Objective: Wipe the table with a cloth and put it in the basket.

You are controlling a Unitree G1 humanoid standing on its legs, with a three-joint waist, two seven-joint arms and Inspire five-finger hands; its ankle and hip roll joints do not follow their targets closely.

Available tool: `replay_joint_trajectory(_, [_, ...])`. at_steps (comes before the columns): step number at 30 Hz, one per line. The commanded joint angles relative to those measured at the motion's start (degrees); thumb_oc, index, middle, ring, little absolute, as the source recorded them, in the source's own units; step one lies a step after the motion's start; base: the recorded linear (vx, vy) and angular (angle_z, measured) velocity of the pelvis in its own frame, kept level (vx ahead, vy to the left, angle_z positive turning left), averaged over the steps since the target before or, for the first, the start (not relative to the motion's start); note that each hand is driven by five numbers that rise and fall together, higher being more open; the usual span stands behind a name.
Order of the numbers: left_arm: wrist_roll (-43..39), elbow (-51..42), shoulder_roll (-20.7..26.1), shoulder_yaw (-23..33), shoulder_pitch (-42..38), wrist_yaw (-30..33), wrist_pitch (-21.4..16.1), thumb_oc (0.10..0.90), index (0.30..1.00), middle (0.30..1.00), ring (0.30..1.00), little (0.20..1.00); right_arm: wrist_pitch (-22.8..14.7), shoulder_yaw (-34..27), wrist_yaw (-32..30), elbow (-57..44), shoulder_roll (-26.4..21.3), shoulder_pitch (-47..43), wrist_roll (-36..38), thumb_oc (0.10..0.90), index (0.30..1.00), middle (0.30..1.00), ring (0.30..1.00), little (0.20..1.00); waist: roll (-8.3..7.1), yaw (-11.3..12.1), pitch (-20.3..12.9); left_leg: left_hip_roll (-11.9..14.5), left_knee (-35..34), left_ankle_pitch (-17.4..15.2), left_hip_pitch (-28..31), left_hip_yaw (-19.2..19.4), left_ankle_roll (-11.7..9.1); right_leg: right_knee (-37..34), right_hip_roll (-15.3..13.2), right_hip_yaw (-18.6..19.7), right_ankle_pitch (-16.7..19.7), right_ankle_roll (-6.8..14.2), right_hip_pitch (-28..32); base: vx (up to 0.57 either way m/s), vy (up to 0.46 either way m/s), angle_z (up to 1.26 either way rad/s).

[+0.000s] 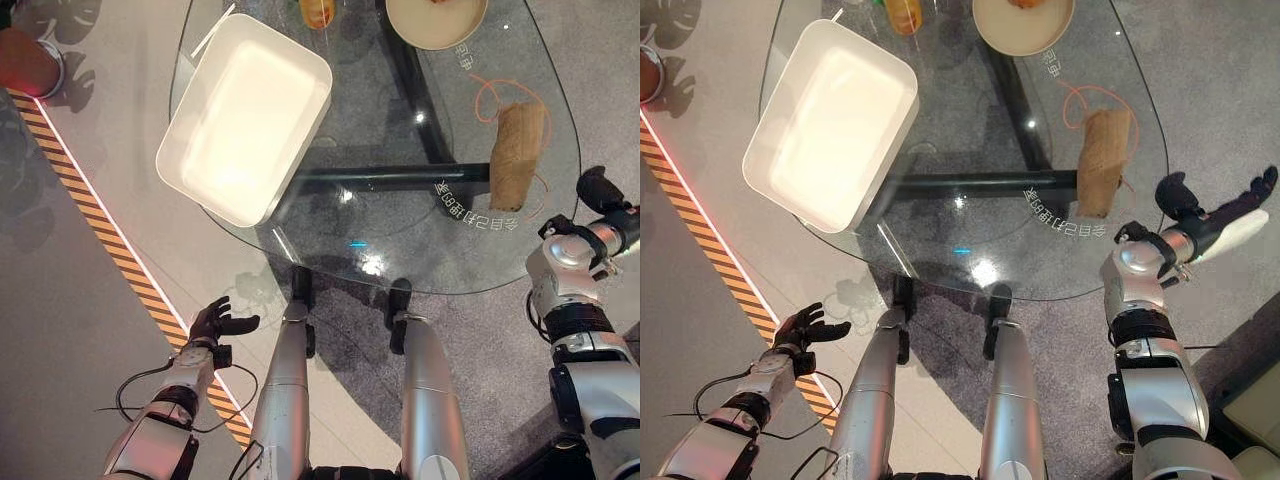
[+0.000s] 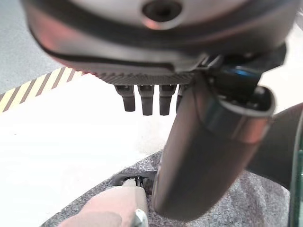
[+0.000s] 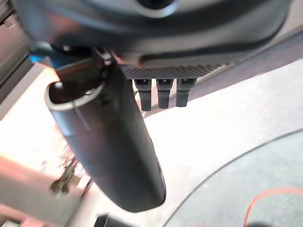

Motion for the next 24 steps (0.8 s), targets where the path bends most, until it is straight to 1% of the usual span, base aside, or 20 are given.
replay_joint_trajectory(1, [-1.66, 1.18, 1.96, 0.8, 2.81, 1.04, 0.36, 0.8, 0.9, 0.9, 0.9, 0.9, -2.41, 0.2, -0.81, -4.56, -5.72, -0.49, -4.47, 0.8, 0.9, 0.9, 0.9, 0.9, -0.83, -0.29, -1.04, -3.74, 5.88, -7.97, 2.38, 3.74, 3.91, -4.47, 3.39, -1.01, 2.56, -0.88, 3.36, 0.0, 0.0, 0.0])
replay_joint_trajectory(4, [-1.21, 1.35, 1.83, 0.73, 2.49, 0.59, 0.43, 0.8, 0.9, 0.9, 0.9, 0.9, -1.56, 1.95, 2.28, -3.55, -5.17, -1.65, -4.29, 0.8, 0.9, 0.9, 0.9, 0.9, -0.65, -0.09, -1.04, -3.73, 5.96, -8.0, 2.36, 3.96, 3.86, -4.28, 3.23, -1.18, 2.34, -0.99, 3.31, 0.0, 0.001, 0.01])
replay_joint_trajectory(10, [-0.41, 1.61, 1.07, 0.1, 2.05, 0.82, 0.3, 0.8, 0.9, 0.9, 0.9, 0.9, 0.49, 4.81, 5.74, -1.91, -3.13, -2.52, -3.16, 0.8, 0.9, 0.9, 0.9, 0.9, -0.39, 0.07, -1.04, -3.66, 5.79, -8.15, 2.88, 4.59, 3.79, -4.21, 2.96, -1.35, 2.15, -1.03, 3.64, 0.0, -0.002, 0.01])
replay_joint_trajectory(14, [-0.28, 1.61, 0.9, -0.01, 1.89, 1.04, 0.33, 0.8, 0.9, 0.9, 0.9, 0.9, 1.63, 6.04, 6.71, -1.76, -2.15, -2.86, -2.84, 0.8, 0.9, 0.9, 0.9, 0.9, -0.32, 0.14, -1.04, -3.7, 5.74, -8.15, 3.04, 4.7, 3.82, -4.05, 2.95, -1.46, 2.12, -1.07, 3.64, 0.0, -0.002, 0.04])
replay_joint_trajectory(17, [-0.06, 1.5, 0.79, -0.08, 1.65, 1.25, 0.69, 0.8, 0.9, 0.9, 0.9, 0.9, 3.7, 7.0, 8.52, -1.58, -1.3, -3.17, -2.68, 0.8, 0.9, 0.9, 0.9, 0.9, -0.28, 0.15, -1.04, -3.72, 5.72, -8.19, 3.28, 5.03, 3.84, -3.98, 2.95, -1.58, 2.08, -1.2, 3.72, 0.0, 0.0, 0.0])
replay_joint_trajectory(18, [0.11, 1.67, 0.68, -0.22, 1.53, 1.19, 0.7, 0.8, 0.9, 0.9, 0.9, 0.9, 4.52, 7.49, 9.52, -0.71, -1.06, -3.76, -2.19, 0.8, 0.9, 0.9, 0.9, 0.9, -0.2, 0.26, -1.04, -3.67, 5.72, -8.21, 3.34, 5.1, 3.82, -3.92, 2.89, -1.63, 2.05, -1.22, 3.74, 0.0, 0.0, 0.0])
replay_joint_trajectory(24, [0.78, 1.95, 0.05, -0.59, 1.12, 1.09, 0.86, 0.8, 0.9, 0.9, 0.9, 0.9, 6.19, 8.07, 13.5, 2.91, 0.38, -4.81, 1.31, 0.8, 0.9, 0.9, 0.9, 0.9, 0.09, 0.66, -1.04, -3.96, 5.39, -8.06, 3.44, 5.06, 3.98, -3.95, 3.05, -1.62, 2.02, -1.34, 3.68, 0.0, 0.0, 0.0])
